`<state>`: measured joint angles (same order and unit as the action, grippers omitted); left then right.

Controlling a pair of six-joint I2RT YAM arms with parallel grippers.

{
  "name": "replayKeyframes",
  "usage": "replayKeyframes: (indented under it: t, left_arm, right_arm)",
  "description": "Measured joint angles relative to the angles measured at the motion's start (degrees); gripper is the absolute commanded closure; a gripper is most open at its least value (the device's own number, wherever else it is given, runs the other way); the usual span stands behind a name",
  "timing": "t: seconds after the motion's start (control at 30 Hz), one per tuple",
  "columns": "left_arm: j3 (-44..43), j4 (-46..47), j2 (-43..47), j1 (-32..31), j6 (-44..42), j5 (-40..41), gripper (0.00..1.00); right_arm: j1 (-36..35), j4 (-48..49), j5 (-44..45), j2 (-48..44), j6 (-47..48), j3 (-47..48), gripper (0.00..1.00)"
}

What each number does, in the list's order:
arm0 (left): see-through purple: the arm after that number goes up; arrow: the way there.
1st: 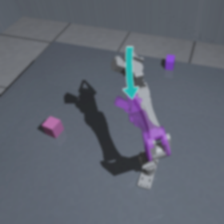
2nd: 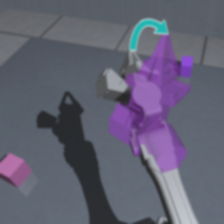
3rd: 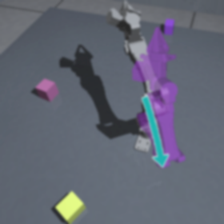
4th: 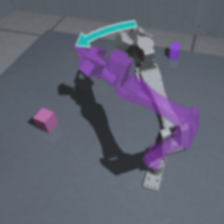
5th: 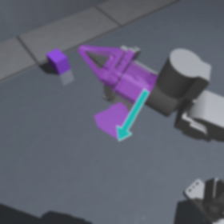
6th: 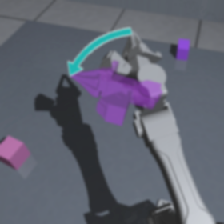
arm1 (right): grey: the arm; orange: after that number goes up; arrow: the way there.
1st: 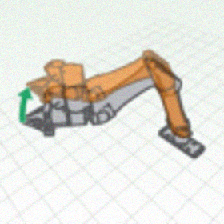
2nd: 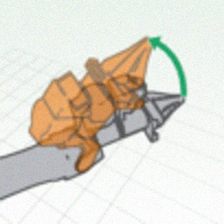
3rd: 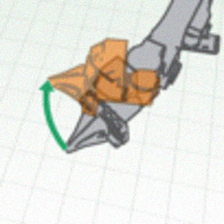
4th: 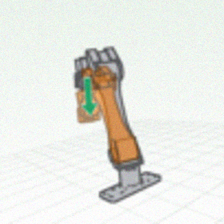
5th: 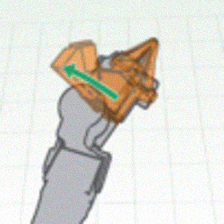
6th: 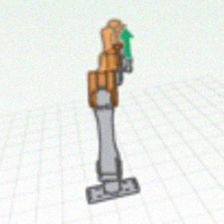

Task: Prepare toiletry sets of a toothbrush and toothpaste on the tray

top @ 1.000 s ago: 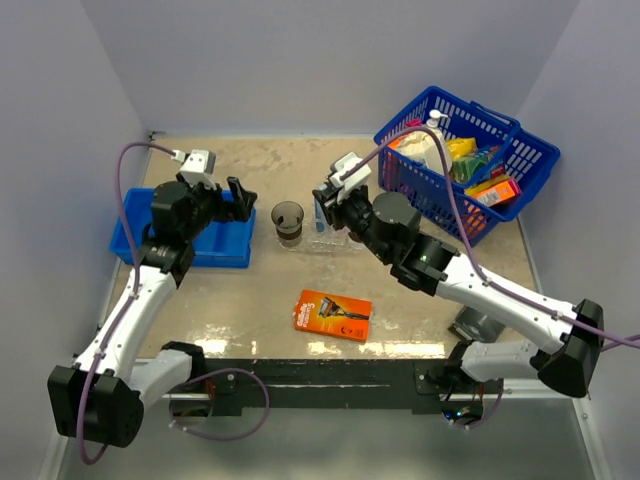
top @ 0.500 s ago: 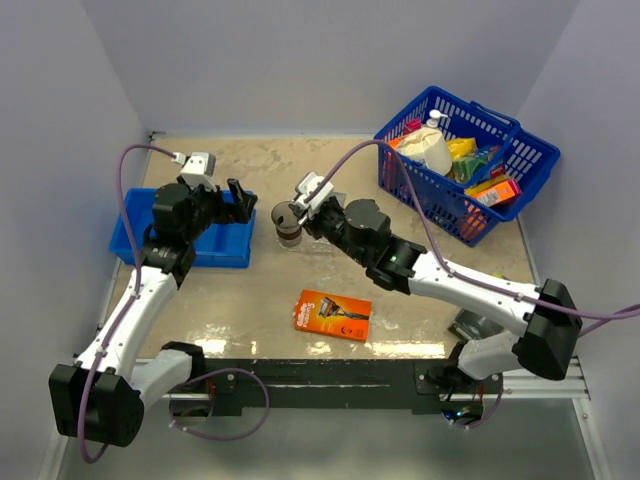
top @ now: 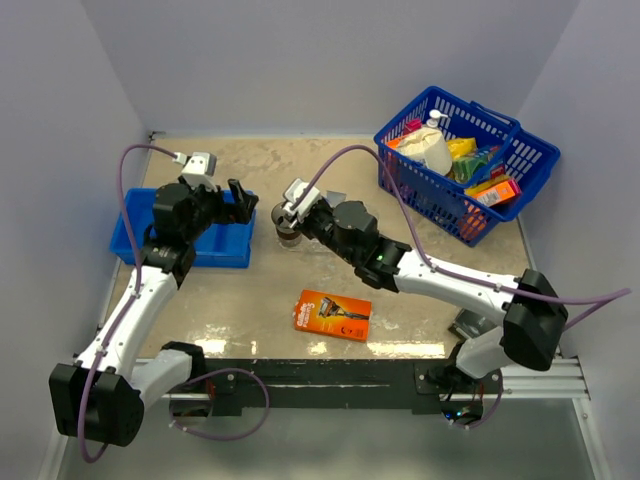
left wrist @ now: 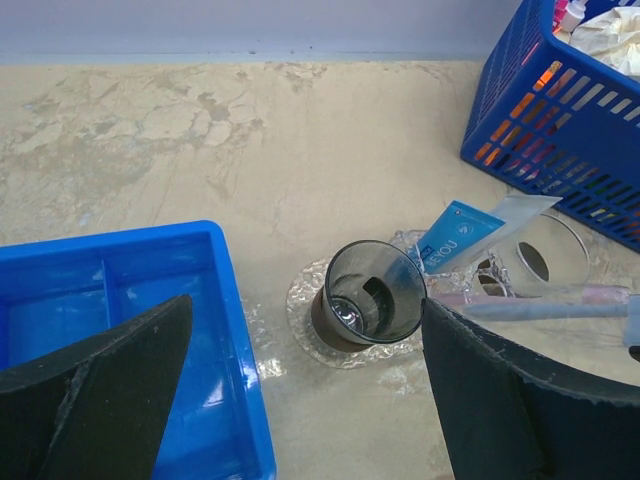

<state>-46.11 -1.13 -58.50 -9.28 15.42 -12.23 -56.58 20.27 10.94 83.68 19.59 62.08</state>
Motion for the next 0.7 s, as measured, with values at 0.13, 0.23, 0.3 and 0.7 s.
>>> replayKeyframes:
  t: [0.13,0.23,0.3,0.7]
  left_arm:
    - [0.00,0.00,-0.15,0.00,0.00,-0.26,0.00]
    - [0.00,0.00,-0.24,0.00,0.00,-0.50,0.00]
    - [0.00,0.07,-0.44,0.00,0.00,-0.66,0.00]
    - [0.00,0.15,-1.29,0.00,-0.02,-1.38,0.00]
  right_arm:
    - [0.00,0.81,0.04,0.76,0.76,-0.07,0.83]
    - [0.00,1.68,0.17,1.25,1.33,-0.52,0.84]
    - [-0.04,1.88,0.37,1.53,1.66,-0.85,0.84]
    - [-0.04,4.85,1.53,4.02,2.84,-3.10,0.85]
